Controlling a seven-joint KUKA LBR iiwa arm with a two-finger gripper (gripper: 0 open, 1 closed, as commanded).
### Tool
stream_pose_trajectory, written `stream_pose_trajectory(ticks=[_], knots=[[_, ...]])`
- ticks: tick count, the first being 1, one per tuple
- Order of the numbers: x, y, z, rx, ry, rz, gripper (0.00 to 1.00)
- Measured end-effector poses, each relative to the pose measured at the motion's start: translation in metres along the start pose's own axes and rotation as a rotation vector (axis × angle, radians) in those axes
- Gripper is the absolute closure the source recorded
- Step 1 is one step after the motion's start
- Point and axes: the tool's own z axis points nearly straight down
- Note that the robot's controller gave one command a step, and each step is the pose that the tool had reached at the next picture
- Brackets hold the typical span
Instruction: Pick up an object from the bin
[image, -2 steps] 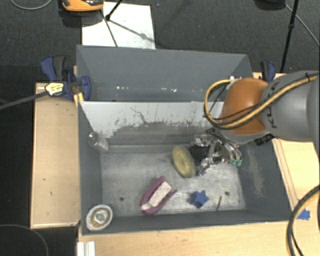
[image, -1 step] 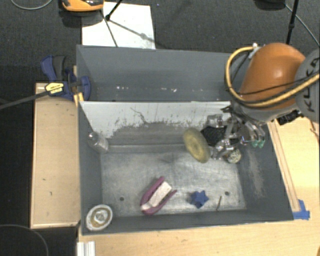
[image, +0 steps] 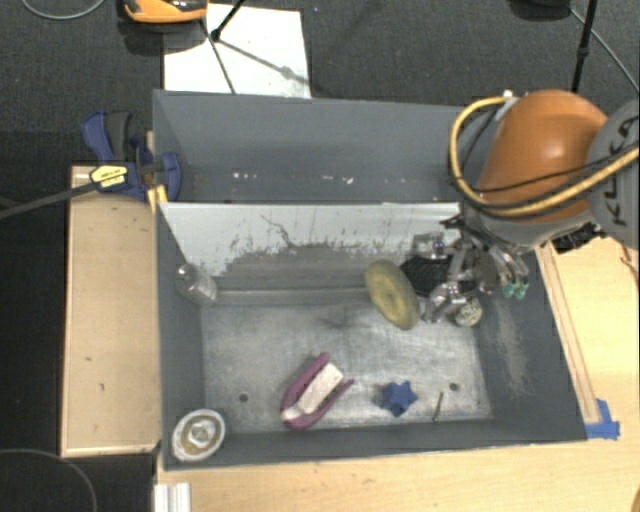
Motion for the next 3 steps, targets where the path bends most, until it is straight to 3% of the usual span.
stream_pose_trajectory(ticks=[1,2,3], knots=[[-0.011,-0.003,0.072,-0.001,0.005,-0.214,1.00],[-0.014,0.012,-0.039,0.002,-0.010,-0.233,1.00],[-0.012,0.012,-0.034,-0.001,-0.001,-0.230,1.00]])
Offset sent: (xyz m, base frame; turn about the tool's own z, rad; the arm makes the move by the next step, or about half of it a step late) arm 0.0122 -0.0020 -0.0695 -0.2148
